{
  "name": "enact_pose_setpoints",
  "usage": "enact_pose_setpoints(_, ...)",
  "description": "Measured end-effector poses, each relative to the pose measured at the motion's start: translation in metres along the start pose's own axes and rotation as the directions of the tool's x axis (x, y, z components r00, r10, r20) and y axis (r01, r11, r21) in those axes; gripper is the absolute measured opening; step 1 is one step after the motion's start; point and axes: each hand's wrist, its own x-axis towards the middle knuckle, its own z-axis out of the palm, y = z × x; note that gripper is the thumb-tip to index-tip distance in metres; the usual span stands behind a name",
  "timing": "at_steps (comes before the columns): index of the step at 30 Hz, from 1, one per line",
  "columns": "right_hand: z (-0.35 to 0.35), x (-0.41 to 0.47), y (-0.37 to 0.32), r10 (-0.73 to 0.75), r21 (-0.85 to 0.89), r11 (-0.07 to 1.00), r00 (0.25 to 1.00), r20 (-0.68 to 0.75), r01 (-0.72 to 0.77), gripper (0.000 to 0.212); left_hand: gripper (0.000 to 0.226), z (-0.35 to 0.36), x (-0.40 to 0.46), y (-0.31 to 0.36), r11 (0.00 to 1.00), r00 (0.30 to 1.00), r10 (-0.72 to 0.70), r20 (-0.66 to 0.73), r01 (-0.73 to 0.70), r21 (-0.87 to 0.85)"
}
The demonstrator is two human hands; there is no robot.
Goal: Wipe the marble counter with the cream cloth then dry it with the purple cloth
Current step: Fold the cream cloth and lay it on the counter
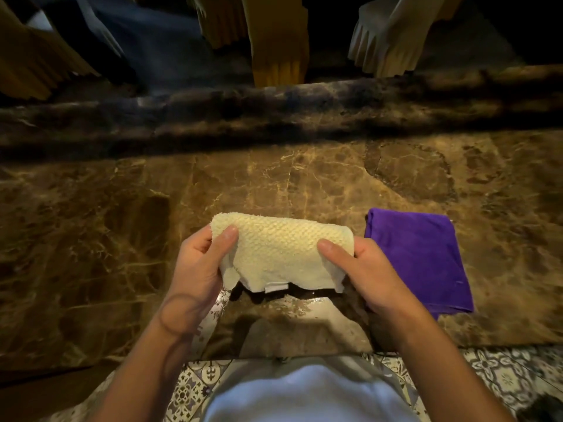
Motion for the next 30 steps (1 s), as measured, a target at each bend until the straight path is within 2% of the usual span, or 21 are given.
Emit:
enact_pose_setpoints(2, -0.006, -0.002, 0.002, -0.097, -0.212, 0.974, 0.992, -0.076, 0.079, 0.013, 0.026, -0.001, 0.003, -0.006, 0.995, 0.995, -0.091, -0.044, 0.092, 0.036)
enact_pose_setpoints(4, -0.011, -0.001, 0.011, -0.215, -0.512, 0.850, 0.968, -0.128, 0.121, 0.017, 0.021, -0.003, 0.007, -0.016, 0.976, 0.980, -0.195, -0.042, 0.198, 0.085)
enact_pose_setpoints(5, -0.014, 0.001, 0.016, -0.241, -0.568, 0.813, 0.961, -0.135, 0.124, 0.018, 0.020, -0.004, 0.009, -0.020, 0.966, 0.974, -0.221, -0.039, 0.225, 0.130)
enact_pose_setpoints(7, -0.012, 0.004, 0.019, -0.168, -0.500, 0.863, 0.974, -0.154, 0.070, 0.016, 0.019, -0.006, 0.013, -0.029, 0.934, 0.976, -0.211, -0.044, 0.215, 0.285)
enact_pose_setpoints(9, -0.010, 0.009, 0.023, -0.079, -0.468, 0.884, 0.979, -0.186, -0.017, 0.015, 0.019, -0.012, 0.019, -0.035, 0.862, 0.988, -0.146, -0.045, 0.150, 0.485)
enact_pose_setpoints(11, -0.006, 0.015, 0.024, -0.038, -0.518, 0.851, 0.971, -0.236, -0.092, 0.022, 0.023, -0.020, 0.025, -0.041, 0.717, 0.997, -0.060, -0.047, 0.075, 0.693)
enact_pose_setpoints(13, -0.003, 0.019, 0.025, -0.008, -0.592, 0.788, 0.958, -0.287, -0.171, 0.039, 0.032, -0.029, 0.031, -0.047, 0.539, 0.997, 0.035, -0.064, 0.035, 0.841)
enact_pose_setpoints(14, -0.001, 0.020, 0.025, 0.007, -0.656, 0.725, 0.954, -0.298, -0.210, 0.046, 0.029, -0.031, 0.033, -0.050, 0.496, 0.995, 0.065, -0.079, 0.036, 0.867)
enact_pose_setpoints(16, 0.004, 0.021, 0.025, 0.014, -0.782, 0.562, 0.949, -0.316, -0.269, 0.045, 0.028, -0.032, 0.035, -0.054, 0.447, 0.991, 0.090, -0.102, 0.051, 0.893)
enact_pose_setpoints(20, 0.008, 0.024, 0.018, 0.017, -0.872, 0.341, 0.930, -0.368, -0.351, 0.059, 0.036, -0.028, 0.036, -0.061, 0.294, 0.981, 0.167, -0.098, 0.045, 0.955)
enact_pose_setpoints(23, 0.005, 0.025, 0.013, 0.053, -0.854, 0.315, 0.907, -0.419, -0.413, 0.068, 0.042, -0.028, 0.038, -0.065, 0.265, 0.971, 0.222, -0.088, 0.027, 0.964)
enact_pose_setpoints(26, 0.007, 0.022, 0.007, 0.065, -0.859, 0.308, 0.910, -0.410, -0.409, 0.065, 0.045, -0.030, 0.039, -0.064, 0.255, 0.975, 0.209, -0.081, 0.026, 0.967)
enact_pose_setpoints(28, 0.006, 0.018, 0.000, 0.088, -0.855, 0.340, 0.919, -0.385, -0.391, 0.057, 0.045, -0.029, 0.037, -0.061, 0.249, 0.981, 0.179, -0.078, 0.032, 0.968)
enact_pose_setpoints(30, -0.003, 0.008, -0.011, 0.102, -0.839, 0.400, 0.928, -0.360, -0.369, 0.041, 0.043, -0.028, 0.035, -0.054, 0.259, 0.974, 0.223, -0.052, -0.008, 0.966)
